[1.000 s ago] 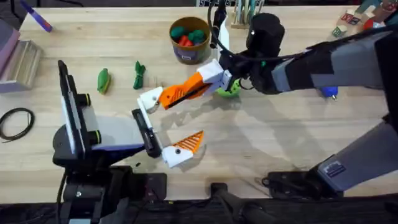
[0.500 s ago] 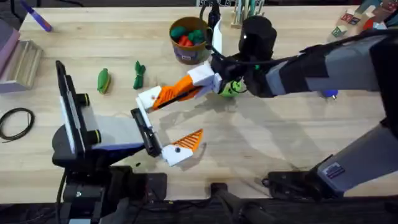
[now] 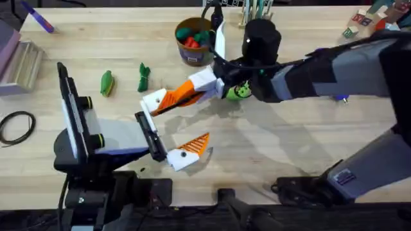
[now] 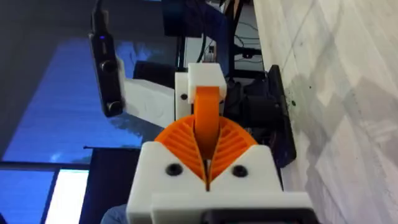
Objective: Pick up the gripper from the table and insert it into the empty holder that is missing its gripper. Then pick up a screw, insert it into the mounting hole, and use the screwdriver to tighten it. Finally, clean up the table by picking up the vegetable and placing it into the bucket.
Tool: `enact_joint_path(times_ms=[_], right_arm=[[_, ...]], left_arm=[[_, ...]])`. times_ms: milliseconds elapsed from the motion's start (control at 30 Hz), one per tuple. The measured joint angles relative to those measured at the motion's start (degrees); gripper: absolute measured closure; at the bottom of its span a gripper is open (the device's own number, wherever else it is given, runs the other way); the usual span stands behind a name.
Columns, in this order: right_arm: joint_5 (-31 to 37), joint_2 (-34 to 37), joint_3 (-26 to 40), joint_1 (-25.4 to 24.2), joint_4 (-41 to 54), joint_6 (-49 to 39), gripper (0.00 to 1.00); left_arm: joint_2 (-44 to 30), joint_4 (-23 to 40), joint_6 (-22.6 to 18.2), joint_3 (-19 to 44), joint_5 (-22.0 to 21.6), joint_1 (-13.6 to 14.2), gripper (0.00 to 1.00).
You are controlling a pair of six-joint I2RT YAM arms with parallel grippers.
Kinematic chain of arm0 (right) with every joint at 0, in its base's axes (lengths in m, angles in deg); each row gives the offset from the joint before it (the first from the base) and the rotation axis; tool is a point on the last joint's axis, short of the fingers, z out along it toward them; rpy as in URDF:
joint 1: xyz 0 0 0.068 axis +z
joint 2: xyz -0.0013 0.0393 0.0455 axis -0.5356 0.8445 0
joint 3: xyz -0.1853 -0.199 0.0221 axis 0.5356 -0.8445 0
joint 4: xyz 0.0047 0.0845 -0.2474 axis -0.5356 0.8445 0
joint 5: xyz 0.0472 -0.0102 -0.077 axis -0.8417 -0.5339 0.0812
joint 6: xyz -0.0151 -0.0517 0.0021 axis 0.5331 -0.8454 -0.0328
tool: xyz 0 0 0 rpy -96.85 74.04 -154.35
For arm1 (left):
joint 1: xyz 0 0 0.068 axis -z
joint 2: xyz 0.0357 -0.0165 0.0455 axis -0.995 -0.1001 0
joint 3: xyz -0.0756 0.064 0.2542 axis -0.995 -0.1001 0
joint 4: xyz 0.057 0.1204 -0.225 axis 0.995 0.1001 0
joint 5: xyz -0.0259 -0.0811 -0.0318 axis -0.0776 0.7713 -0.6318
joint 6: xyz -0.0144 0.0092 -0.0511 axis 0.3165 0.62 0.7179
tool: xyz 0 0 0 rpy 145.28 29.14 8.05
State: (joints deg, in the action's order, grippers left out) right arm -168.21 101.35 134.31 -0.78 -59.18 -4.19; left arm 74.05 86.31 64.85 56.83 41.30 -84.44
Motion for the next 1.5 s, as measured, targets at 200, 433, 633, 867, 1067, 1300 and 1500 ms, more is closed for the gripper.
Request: enact_joint_path(times_ms=[200, 433, 633, 867, 1067, 1300, 1500], right_arm=[[0.37, 0.0, 0.09, 0.09, 0.01, -0.05, 0.993], [0.28, 0.0, 0.09, -0.03, 0.02, 0.43, 0.993], [-0.82, 0.2, 0.83, -0.16, 0.25, 0.65, 0.993], [-4.14, 3.15, 3.87, -0.67, -0.17, 1.9, 0.993], [-6.31, 4.77, 4.82, -1.6, -0.4, 2.13, 0.993], [-6.69, 4.78, 5.09, -1.4, -0.42, 2.73, 0.993], [-5.52, 4.77, 5.11, -0.65, -0.44, 3.01, 0.993]], left_arm=[[0.0, 0.0, 0.02, 0.0, -0.07, -0.07, 0.014], [0.0, 0.0, 0.02, 0.0, -0.03, -0.04, 0.015], [0.0, -0.01, -0.07, 0.05, 0.0, -0.04, 0.015], [0.04, 0.17, -0.2, 0.15, -0.08, -0.04, 0.015], [0.04, 0.31, 0.46, 0.15, 0.41, 0.07, 0.015], [0.03, 0.31, 0.46, 0.15, 0.38, 0.07, 0.015], [0.04, 0.26, 0.46, 0.15, 0.0, 0.04, 0.015]])
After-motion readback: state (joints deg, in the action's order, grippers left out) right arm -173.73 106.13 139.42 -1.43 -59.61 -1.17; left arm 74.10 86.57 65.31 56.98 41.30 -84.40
